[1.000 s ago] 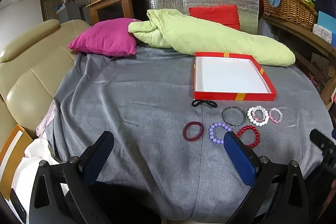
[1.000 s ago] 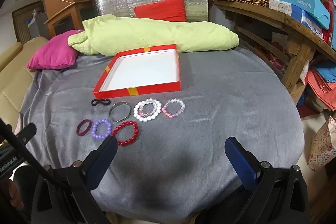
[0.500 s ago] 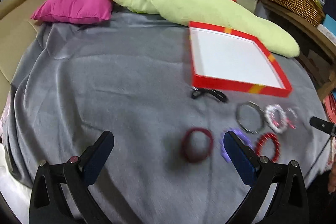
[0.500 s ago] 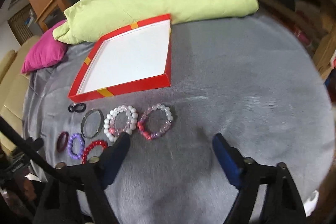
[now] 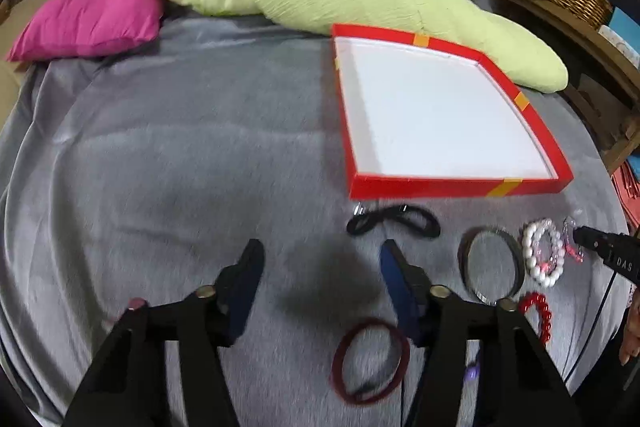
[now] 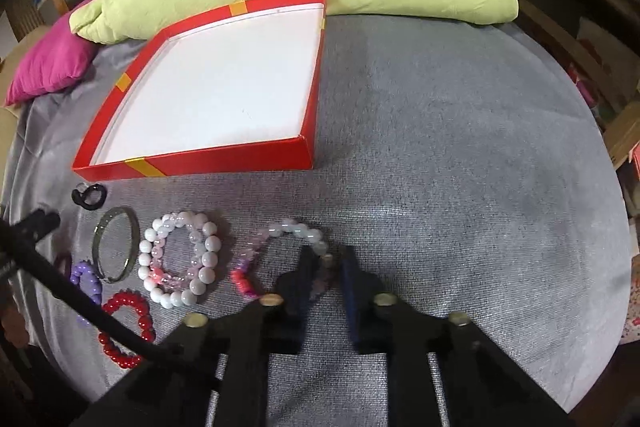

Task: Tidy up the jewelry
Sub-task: 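Grasp the pink crystal bracelet with the right tool while the left tool grasps the black hair tie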

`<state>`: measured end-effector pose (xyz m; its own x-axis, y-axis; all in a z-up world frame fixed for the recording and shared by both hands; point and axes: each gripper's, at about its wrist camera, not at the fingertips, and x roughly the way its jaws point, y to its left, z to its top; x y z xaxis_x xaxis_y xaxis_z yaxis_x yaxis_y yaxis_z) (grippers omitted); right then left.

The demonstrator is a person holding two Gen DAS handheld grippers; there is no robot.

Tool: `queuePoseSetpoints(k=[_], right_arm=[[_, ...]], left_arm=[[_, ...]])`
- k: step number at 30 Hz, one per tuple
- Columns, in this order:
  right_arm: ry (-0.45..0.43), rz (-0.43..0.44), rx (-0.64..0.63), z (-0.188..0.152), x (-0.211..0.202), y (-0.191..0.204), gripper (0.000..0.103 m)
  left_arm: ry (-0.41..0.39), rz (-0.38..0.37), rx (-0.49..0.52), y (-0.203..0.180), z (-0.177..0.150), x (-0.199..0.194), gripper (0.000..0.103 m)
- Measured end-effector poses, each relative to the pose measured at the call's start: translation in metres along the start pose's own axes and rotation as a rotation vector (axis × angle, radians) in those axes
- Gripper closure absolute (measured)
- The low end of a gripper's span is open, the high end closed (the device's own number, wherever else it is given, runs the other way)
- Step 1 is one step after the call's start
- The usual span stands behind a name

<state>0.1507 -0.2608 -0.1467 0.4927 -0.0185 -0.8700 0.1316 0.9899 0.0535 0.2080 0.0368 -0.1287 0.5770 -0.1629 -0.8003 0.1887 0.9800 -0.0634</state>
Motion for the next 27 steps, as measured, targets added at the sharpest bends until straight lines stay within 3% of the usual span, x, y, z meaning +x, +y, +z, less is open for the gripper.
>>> queuePoseSetpoints(k=[2, 4, 8, 10, 13, 19, 27], right_arm=[[-0.006, -0.004, 0.002, -0.001, -0.002, -0.002, 0.093], [-0.018, 0.003, 0.013, 0.000, -0.003, -0.002, 0.094], [-0.040, 0.034, 0.032, -0.003, -0.004, -0.001, 0.094], [-0.045, 0.032, 0.035, -0.004, -0.007, -0.002, 0.094], [-0.055, 0.034, 0.040, -0.003, -0.009, 0.002, 0.094], [-0.075, 0.053, 0.063, -0.004, -0.014, 0.003, 0.094], [-0.084, 0.079, 0.119, -0.001, -0.016, -0.012, 0.094]], left_arm=[[0.002, 0.000, 0.019, -0.002, 0.004, 0.005, 0.047], [0.011, -0.009, 0.031, -0.004, 0.006, 0.009, 0.055], [0.017, -0.036, 0.056, -0.006, 0.012, 0.020, 0.058], [0.022, -0.058, 0.069, -0.009, 0.013, 0.023, 0.070], [0.029, -0.098, 0.087, -0.013, 0.012, 0.025, 0.077], [0.021, -0.108, 0.095, -0.014, 0.008, 0.024, 0.091], [-0.007, -0.135, 0.119, -0.021, 0.004, 0.017, 0.097]])
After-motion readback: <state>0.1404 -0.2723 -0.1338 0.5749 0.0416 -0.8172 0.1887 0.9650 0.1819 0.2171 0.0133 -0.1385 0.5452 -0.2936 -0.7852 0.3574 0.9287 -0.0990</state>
